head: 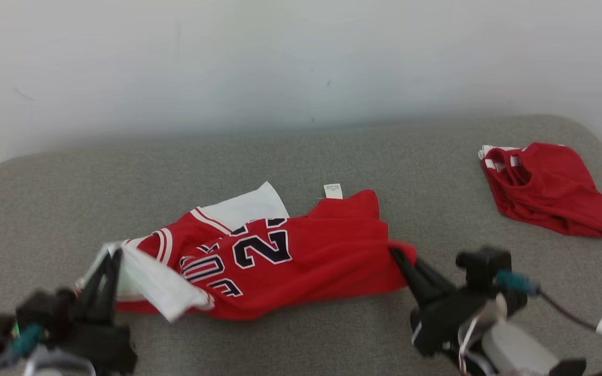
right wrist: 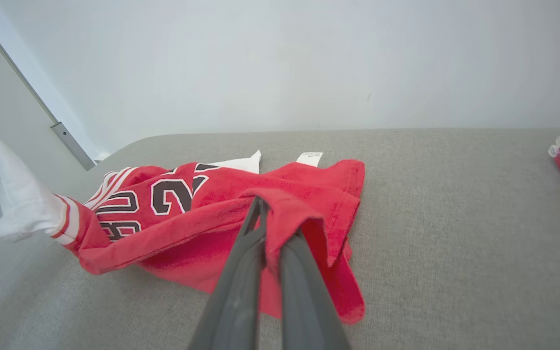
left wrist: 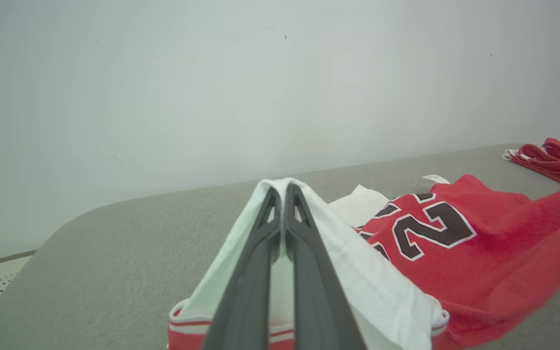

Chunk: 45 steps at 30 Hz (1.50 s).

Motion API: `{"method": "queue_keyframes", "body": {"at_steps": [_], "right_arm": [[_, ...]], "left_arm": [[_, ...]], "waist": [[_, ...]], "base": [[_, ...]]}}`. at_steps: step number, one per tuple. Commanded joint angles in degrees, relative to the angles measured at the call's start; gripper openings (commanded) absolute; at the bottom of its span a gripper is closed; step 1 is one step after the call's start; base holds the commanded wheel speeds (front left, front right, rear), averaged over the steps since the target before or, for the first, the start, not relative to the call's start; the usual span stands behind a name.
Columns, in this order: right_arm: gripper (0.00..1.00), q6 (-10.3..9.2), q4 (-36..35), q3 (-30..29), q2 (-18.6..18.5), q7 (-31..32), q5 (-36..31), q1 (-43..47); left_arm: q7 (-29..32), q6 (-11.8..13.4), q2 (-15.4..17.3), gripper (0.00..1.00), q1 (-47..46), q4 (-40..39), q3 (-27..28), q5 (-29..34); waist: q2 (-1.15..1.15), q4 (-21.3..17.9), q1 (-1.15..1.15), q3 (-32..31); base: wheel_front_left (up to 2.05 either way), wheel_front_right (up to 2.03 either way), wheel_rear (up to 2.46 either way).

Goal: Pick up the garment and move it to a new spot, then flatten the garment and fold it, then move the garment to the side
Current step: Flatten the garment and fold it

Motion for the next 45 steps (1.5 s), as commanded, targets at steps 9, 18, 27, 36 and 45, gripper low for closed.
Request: {"method": "queue_keyframes", "body": {"at_steps": [9,18,27,36,45], "right_arm": [[0.00,-0.04,3.50,1.95,0.08,2.76,9.03,-23.97],[0.00,-0.04,16.05,2.14,-0.56,5.83,18.93,-50.19],[0.00,-0.03,29.19,-0.23,1.23,5.51,22.89,-70.66],[0.00,-0.02,40.52,-1.15,1.71,2.42,20.20,-84.09],[0.00,-0.02,42.74,0.64,2.06,-1.27,18.37,-89.77]], "left_arm": [[6.47,-3.24,6.78,0.00,-25.07,4.65,-3.11,-0.22],[8.70,-3.75,8.46,0.00,-52.52,16.37,-9.22,-2.86],[7.93,-3.77,7.12,0.00,-74.46,29.83,-10.93,-6.27],[6.01,-3.67,4.24,0.00,-89.96,39.12,-13.61,-5.84],[-0.18,-3.53,0.86,0.00,-98.41,46.55,-14.82,-5.70]], "waist": [[0.00,-2.08,0.00,12.19],[0.00,-0.44,0.00,21.80],[0.00,0.78,0.00,27.55],[0.00,2.64,0.00,29.39],[0.00,4.03,0.00,28.84]], "base": [[0.00,0.00,0.00],[0.00,0.00,0.00],[0.00,0.00,0.00],[0.00,0.00,0.00],[0.00,0.00,0.00]]}}
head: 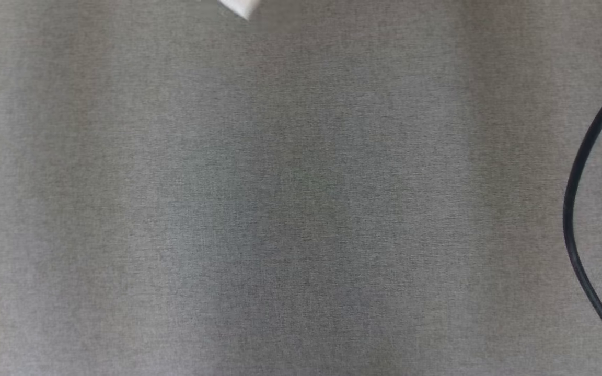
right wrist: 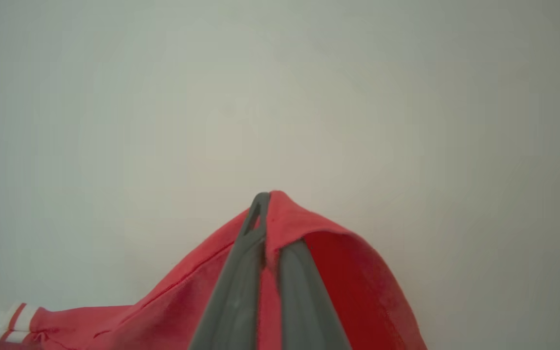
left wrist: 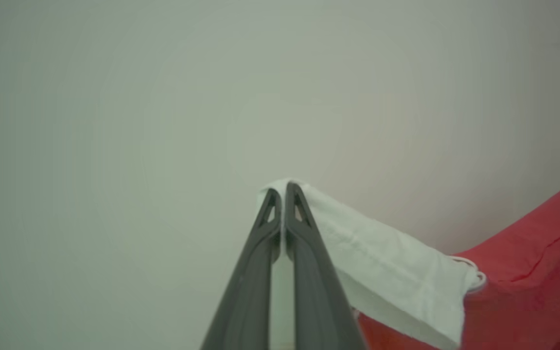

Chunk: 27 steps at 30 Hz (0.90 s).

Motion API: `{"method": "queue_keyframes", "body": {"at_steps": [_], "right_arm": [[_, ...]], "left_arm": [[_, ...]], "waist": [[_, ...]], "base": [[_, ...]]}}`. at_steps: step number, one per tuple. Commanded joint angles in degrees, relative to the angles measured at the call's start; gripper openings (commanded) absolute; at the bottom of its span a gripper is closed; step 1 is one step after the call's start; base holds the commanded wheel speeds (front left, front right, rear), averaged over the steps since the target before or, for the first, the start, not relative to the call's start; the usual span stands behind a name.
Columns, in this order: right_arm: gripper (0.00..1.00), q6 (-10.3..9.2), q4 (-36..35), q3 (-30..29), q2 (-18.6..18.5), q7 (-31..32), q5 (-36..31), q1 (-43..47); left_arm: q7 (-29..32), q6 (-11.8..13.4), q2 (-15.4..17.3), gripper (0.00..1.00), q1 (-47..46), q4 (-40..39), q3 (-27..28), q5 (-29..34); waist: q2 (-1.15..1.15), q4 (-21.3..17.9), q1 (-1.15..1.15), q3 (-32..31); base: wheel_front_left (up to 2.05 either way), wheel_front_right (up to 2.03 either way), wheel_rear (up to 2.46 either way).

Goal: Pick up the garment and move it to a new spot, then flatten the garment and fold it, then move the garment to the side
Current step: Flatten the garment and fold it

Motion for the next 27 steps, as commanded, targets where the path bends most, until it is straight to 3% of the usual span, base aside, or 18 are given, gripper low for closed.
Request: {"method": "queue_keyframes", "body": {"at_steps": [1,8,13,20,27], "right_arm": [[0.00,0.00,-0.16,0.41,-0.23,-0.21,-0.17,-0.33],[0.00,0.00,-3.84,3.97,-2.75,0.07,1.34,1.83],[0.00,0.00,-10.72,7.92,-5.97,0.62,5.42,7.18],[0.00,0.00,-19.75,13.67,-8.33,-1.92,10.96,18.41],[0.00,0.00,-27.87,19.22,-12.10,-4.46,15.62,32.78]], "left_arm": [[-0.43,-0.18,-0.03,0.00,-0.81,0.58,-0.43,0.07],[-3.76,-0.26,-0.52,0.00,-1.78,1.45,-1.75,-1.44],[-5.22,-0.33,0.34,0.00,2.91,-1.19,-1.65,-3.69],[-5.81,-0.36,3.61,0.00,15.72,-7.36,-1.30,-6.95],[-5.93,0.81,6.17,0.00,34.57,-17.55,1.91,-11.19]], "waist": [[-0.01,0.25,0.00,0.34],[-0.01,0.86,0.00,2.89],[-0.01,0.28,0.00,2.91],[-0.01,-1.90,0.00,-1.49],[-0.01,-3.24,0.00,-8.55]], "base": [[0.00,0.00,0.00],[0.00,0.00,0.00],[0.00,0.00,0.00],[0.00,0.00,0.00],[0.00,0.00,0.00]]}}
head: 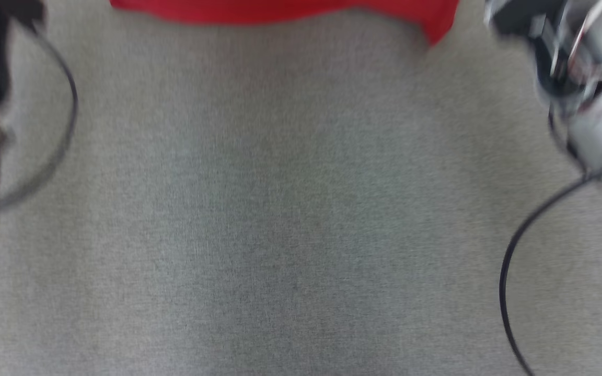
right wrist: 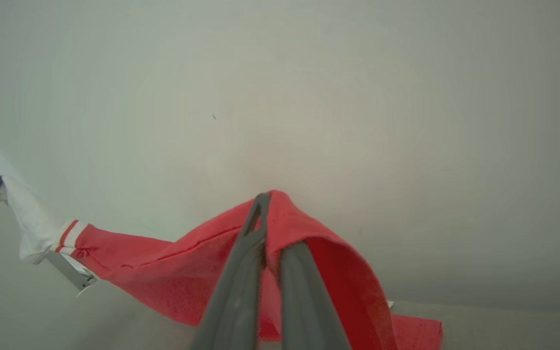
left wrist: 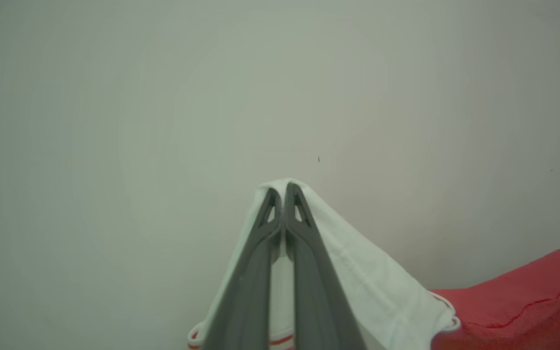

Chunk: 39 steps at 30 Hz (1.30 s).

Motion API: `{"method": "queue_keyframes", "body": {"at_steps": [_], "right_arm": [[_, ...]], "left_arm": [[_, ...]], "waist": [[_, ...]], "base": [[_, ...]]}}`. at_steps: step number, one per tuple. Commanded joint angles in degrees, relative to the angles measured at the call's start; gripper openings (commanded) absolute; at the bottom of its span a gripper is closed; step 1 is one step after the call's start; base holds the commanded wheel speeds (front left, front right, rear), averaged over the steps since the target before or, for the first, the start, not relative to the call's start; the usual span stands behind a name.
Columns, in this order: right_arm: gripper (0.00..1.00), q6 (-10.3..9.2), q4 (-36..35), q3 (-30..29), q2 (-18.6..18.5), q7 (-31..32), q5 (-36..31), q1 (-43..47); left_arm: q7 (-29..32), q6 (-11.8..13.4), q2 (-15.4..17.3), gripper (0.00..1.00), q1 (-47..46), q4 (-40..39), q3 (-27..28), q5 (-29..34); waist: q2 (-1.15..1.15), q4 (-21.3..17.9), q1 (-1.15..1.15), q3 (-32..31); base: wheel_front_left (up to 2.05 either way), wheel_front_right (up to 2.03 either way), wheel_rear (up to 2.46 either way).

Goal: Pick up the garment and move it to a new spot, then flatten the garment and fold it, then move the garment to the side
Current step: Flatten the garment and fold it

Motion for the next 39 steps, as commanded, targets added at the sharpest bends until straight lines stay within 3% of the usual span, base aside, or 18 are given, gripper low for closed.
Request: {"method": "queue_keyframes", "body": {"at_steps": [1,9,20,29,39], "right_arm": [[0.00,0.00,-2.05,1.32,-1.35,-0.87,1.44,4.61],[0.00,0.00,-9.88,5.25,-4.65,-2.64,3.85,18.21],[0.00,0.00,-17.02,4.26,-8.42,-3.27,3.52,33.45],[0.00,0.00,-21.44,0.78,-10.38,-3.20,-1.55,46.09],[0.00,0.00,-22.26,-3.77,-10.66,-3.20,-5.83,58.53]], "left_arm": [[-0.42,1.04,1.57,0.00,6.17,-4.00,1.43,-1.53],[1.51,6.07,4.00,0.00,31.69,-22.44,4.27,-5.63],[1.14,13.45,1.06,0.00,57.93,-37.90,5.88,-8.41],[-0.15,16.08,-2.17,0.00,72.52,-41.97,9.12,-8.87],[-0.46,16.19,-8.02,0.00,84.73,-44.49,13.19,-9.43]], "waist": [[0.00,-1.69,0.01,-5.32],[0.00,-3.25,0.01,-9.59],[0.00,-2.94,0.01,-13.15],[0.00,-1.82,0.01,-15.95],[0.00,-0.81,0.01,-19.32]], "base": [[0.00,0.00,0.00],[0.00,0.00,0.00],[0.00,0.00,0.00],[0.00,0.00,0.00],[0.00,0.00,0.00]]}}
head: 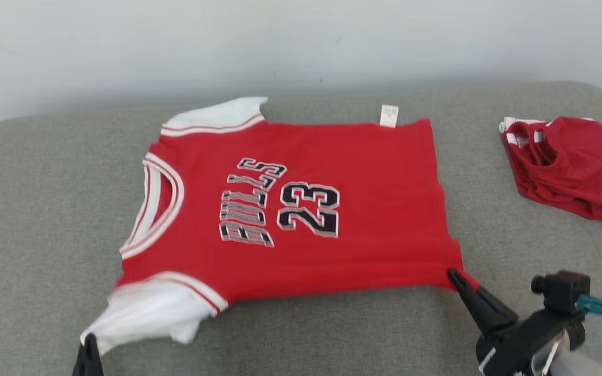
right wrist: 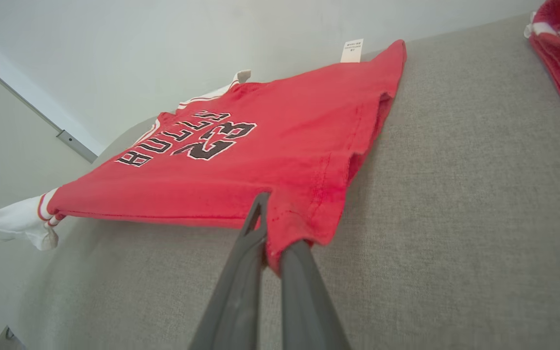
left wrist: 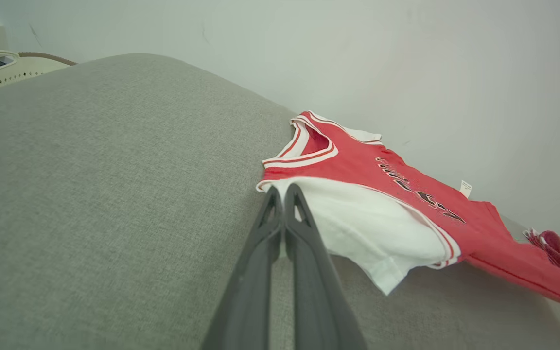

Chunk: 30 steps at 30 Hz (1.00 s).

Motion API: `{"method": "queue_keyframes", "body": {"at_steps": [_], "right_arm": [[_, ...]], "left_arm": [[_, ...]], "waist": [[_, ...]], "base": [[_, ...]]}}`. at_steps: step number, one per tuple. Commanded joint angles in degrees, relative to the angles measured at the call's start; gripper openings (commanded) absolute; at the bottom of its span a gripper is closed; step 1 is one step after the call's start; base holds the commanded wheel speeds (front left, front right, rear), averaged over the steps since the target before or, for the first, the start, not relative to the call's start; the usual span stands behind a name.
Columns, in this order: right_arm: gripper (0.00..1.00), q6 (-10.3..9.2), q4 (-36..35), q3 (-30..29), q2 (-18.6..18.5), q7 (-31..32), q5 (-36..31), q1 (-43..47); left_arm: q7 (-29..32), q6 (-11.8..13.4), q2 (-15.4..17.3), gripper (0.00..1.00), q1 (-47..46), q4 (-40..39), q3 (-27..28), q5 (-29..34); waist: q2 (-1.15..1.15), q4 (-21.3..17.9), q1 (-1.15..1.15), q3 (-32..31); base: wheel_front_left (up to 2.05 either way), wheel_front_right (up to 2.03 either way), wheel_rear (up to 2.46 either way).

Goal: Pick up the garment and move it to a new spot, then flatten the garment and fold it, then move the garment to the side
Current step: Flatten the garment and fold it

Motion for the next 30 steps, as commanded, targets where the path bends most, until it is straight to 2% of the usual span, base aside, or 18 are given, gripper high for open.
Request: {"method": "queue_keyframes", "body": {"at_steps": [1,7,18,23,30], "right_arm": [[0.00,0.00,0.18,-0.48,-0.13,-0.12,-0.62,1.88],[0.00,0.00,0.54,-0.27,-0.79,0.29,-0.24,6.37],[0.00,0.00,0.26,-0.77,-1.63,2.35,0.48,9.32],[0.00,0.00,-1.03,-1.97,-0.60,2.21,0.84,7.91],[0.00,0.00,-1.80,-2.16,0.55,3.59,1.49,4.67]], "left_arm": [[-0.46,-0.30,-0.64,0.00,1.93,-0.38,0.53,-0.12],[-0.48,-1.23,-2.30,0.00,6.27,0.80,0.24,0.57],[-0.48,-1.39,-2.59,0.00,8.15,1.96,0.45,0.87],[-0.47,-2.73,-1.42,0.00,5.03,1.40,0.01,2.50],[2.26,-4.29,2.43,0.00,-3.21,1.41,-1.43,5.01]], "waist": [[0.01,0.50,0.01,-1.34],[0.01,1.18,0.01,-2.77],[0.01,1.69,0.01,-2.03],[0.01,0.73,0.01,-2.18],[0.01,-0.75,0.01,-1.87]], "base": [[0.00,0.00,0.00],[0.00,0.00,0.00],[0.00,0.00,0.00],[0.00,0.00,0.00],[0.00,0.00,0.00]]}}
